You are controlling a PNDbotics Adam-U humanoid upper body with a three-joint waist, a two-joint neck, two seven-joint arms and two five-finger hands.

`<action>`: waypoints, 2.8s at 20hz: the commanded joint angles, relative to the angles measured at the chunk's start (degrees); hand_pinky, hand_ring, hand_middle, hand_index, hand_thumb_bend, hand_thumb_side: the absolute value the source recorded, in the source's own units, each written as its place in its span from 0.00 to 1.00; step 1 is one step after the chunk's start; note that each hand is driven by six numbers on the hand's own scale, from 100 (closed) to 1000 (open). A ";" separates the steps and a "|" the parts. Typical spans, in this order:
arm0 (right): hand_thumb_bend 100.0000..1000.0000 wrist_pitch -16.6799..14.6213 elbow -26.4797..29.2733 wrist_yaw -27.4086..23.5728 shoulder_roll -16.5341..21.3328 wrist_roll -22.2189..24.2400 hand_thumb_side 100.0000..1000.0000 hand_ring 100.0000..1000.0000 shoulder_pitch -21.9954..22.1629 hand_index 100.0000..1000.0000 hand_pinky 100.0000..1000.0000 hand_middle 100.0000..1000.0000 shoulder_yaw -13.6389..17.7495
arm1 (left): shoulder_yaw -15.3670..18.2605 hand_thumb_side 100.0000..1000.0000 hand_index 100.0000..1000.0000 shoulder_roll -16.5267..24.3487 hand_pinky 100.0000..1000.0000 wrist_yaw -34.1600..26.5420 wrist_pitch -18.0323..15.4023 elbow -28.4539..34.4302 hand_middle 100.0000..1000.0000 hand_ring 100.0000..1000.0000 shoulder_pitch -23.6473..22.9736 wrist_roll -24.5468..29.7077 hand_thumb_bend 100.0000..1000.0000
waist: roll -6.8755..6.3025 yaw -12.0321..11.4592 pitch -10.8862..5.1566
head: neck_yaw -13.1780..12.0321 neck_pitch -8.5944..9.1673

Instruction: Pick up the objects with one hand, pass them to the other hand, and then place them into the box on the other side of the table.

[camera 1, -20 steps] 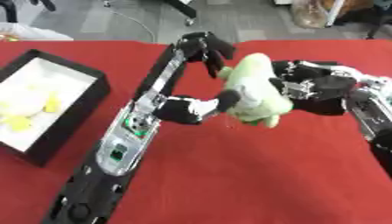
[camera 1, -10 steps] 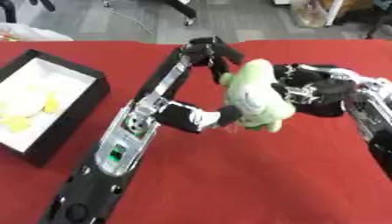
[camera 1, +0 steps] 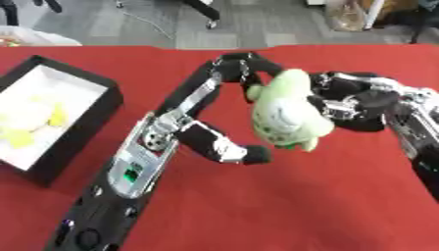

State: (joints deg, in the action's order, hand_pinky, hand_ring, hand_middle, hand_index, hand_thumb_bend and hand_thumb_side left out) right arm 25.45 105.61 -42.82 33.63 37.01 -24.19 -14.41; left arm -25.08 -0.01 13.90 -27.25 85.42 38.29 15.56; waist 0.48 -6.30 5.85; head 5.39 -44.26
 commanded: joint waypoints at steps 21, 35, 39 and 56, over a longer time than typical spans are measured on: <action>0.00 -2.89 1.40 0.76 1.45 3.28 0.00 0.50 -0.26 0.15 0.53 0.24 0.15 | -0.08 0.48 0.73 0.14 0.37 -0.26 -0.28 0.24 0.57 0.45 1.10 -1.21 0.51 | 0.34 0.07 -0.30 | -0.05 0.14; 0.00 -2.91 1.56 0.42 1.52 2.75 0.00 0.50 -0.29 0.15 0.52 0.24 0.16 | -0.55 0.26 0.54 0.34 0.26 -1.05 -1.80 0.60 0.37 0.29 1.23 0.67 0.31 | 0.29 0.26 -0.30 | -0.04 0.14; 0.00 -2.94 1.57 0.33 1.55 2.66 0.00 0.50 -0.29 0.15 0.52 0.24 0.16 | -0.52 0.22 0.49 0.42 0.21 -2.00 -1.80 0.64 0.32 0.24 1.25 1.19 0.24 | 0.29 0.30 -0.31 | -0.02 0.14; 0.00 -2.71 0.64 -1.51 1.44 -1.35 0.01 0.64 -0.23 0.45 0.58 0.55 0.28 | -0.59 0.18 0.43 0.35 0.20 -2.78 -1.85 0.42 0.26 0.20 1.21 0.46 0.21 | 0.28 0.53 -0.27 | 0.06 0.14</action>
State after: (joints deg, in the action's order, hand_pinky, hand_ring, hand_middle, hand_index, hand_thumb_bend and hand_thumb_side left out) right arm 22.69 105.93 -43.71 33.68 36.44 -23.69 -14.65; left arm -25.62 -0.03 11.53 -29.01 84.89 38.38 16.25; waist 0.48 -5.86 5.85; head 5.28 -44.26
